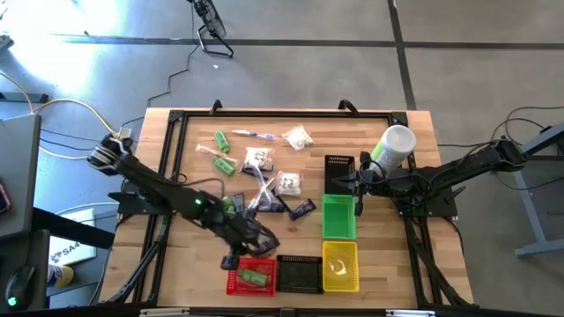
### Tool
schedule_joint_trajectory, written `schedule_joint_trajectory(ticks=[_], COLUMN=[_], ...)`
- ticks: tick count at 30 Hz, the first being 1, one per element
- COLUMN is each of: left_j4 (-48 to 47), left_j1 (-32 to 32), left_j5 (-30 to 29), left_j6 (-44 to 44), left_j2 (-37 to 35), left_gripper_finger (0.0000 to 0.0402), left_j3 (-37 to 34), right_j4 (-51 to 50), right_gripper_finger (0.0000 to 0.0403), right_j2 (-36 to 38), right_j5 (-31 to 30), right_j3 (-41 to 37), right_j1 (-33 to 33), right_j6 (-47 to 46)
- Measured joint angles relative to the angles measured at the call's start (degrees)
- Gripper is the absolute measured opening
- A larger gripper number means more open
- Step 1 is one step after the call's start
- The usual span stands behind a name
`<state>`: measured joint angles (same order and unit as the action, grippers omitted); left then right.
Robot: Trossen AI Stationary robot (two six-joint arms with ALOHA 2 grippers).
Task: Pick & Place Travel size toiletries
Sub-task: Put the top blue toothbrush into the bottom black bin
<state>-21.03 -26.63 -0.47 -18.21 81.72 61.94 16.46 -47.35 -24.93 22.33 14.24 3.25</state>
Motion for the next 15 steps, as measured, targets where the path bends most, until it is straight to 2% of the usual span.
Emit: schedule_joint_trajectory(ticks=[6, 12, 15], left_j4=[-4.0, -2.2, 3.3], left_j1=[0.6, 5.7, 8.9], left_j5=[-14.3, -15.7, -15.8], left_j6=[9.9, 13.6, 13.3], left_j2=[-6.8, -7.7, -7.7], left_gripper_finger=[0.0104, 0.0104, 0.0104], left_j3=[0.0, -2.3, -4.9], right_j4=[0.1, 1.7, 2.7], right_gripper_finger=[0.0003, 0.0003, 0.0003], right_j2=[0.0, 0.0, 0.0], right_j5=[-0.2, -0.6, -0.7], right_j3=[0.0, 0.0, 0.0], right_j1=[0.0, 0.0, 0.0], right_j6=[1.0, 4.1, 4.2])
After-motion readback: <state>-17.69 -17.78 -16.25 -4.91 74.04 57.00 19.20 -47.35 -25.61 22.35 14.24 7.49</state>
